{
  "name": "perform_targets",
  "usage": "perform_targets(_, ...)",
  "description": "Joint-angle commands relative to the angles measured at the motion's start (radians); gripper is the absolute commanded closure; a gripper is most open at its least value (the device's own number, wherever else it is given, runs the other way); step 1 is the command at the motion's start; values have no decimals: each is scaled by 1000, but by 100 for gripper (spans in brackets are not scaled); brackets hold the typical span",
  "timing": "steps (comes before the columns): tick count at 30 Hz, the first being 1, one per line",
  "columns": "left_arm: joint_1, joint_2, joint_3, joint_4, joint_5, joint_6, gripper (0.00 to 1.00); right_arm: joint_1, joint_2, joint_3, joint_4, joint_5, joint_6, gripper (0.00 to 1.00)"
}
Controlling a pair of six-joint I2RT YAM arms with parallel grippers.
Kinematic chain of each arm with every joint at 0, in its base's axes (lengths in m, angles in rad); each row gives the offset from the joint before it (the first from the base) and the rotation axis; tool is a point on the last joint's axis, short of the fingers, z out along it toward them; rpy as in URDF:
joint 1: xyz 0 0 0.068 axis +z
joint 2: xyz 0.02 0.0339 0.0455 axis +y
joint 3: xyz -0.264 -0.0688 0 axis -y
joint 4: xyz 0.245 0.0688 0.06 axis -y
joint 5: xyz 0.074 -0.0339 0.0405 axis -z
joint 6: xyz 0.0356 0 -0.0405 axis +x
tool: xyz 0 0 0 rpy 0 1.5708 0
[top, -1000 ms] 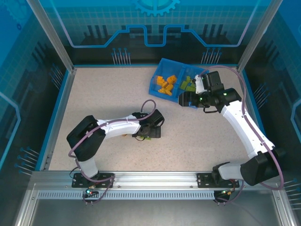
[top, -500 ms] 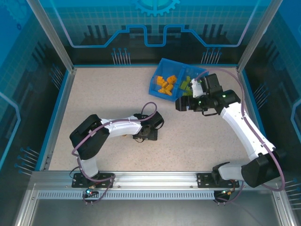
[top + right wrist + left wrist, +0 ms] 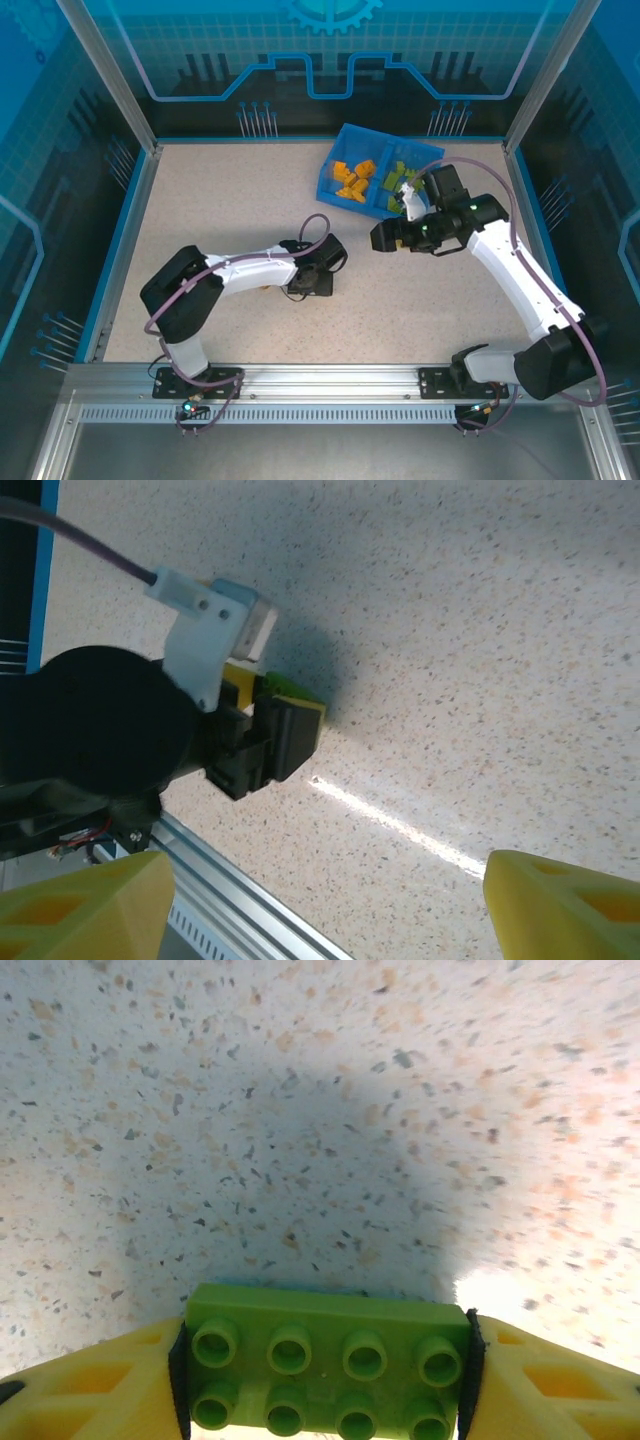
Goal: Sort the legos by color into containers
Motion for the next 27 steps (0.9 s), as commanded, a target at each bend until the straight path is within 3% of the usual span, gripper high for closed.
perform_targets(1, -3, -95, 90, -24, 19, 43, 48, 2, -55, 52, 9, 100, 47, 18)
perform_targets(5, -15, -103, 245, -29, 11, 123, 47, -14, -108, 66, 24, 202, 79, 17)
perform_targets(9, -16, -15, 437, -12, -4, 220, 47, -21, -189, 55, 45, 318, 120, 17)
perform_targets(18, -2, 341, 944, -6, -29, 443, 46, -26, -414, -21, 81, 521, 188, 15)
perform_targets(27, 74, 742, 1422, 65, 104, 470, 43, -27, -507, -68, 82, 546, 221, 14)
